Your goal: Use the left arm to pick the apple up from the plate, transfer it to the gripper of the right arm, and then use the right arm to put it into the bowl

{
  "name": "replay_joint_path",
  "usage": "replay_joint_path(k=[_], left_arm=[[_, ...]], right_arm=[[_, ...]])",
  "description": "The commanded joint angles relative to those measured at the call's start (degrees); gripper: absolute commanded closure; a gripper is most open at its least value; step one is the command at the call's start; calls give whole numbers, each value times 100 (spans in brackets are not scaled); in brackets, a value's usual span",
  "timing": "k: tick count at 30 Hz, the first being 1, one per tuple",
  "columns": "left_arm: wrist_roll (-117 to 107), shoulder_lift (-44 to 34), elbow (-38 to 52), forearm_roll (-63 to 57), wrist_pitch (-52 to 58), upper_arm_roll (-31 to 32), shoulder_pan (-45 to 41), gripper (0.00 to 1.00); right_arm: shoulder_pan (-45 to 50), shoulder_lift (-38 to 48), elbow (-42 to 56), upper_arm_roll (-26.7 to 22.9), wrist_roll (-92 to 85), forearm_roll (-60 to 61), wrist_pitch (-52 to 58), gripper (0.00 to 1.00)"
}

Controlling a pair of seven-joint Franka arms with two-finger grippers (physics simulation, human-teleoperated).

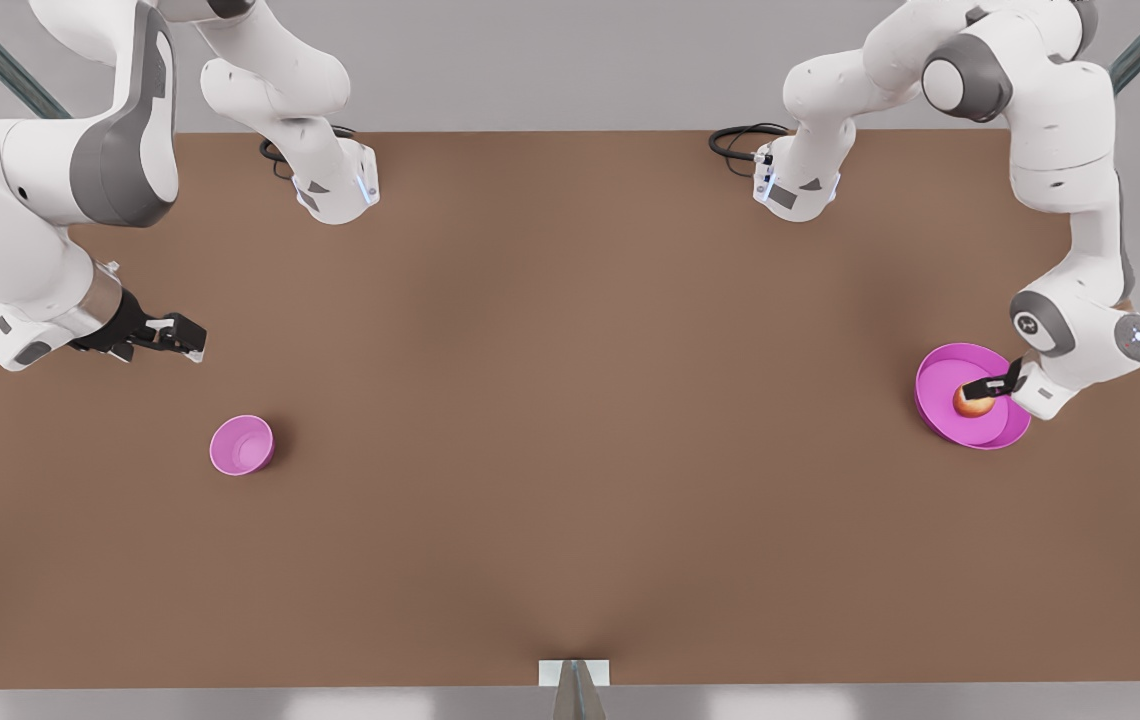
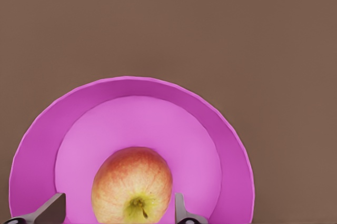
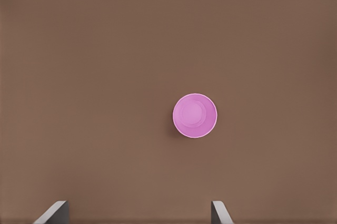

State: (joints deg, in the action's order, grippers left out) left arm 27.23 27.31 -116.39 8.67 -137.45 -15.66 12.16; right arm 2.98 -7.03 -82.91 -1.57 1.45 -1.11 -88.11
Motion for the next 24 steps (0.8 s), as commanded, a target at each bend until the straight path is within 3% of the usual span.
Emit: replay_joint_path(k=[1, 23, 24], left_arm=[[2234, 125, 2, 179, -370, 27, -3, 0], [2322, 407, -24, 364, -352, 71, 50, 0], [2322, 407, -24, 364, -352, 72, 50, 8]], right_arm=[[-43, 0, 3, -1, -49, -3, 4, 0], [-70, -18, 3, 8, -154, 5, -5, 0], [-70, -18, 3, 8, -154, 5, -5, 0]])
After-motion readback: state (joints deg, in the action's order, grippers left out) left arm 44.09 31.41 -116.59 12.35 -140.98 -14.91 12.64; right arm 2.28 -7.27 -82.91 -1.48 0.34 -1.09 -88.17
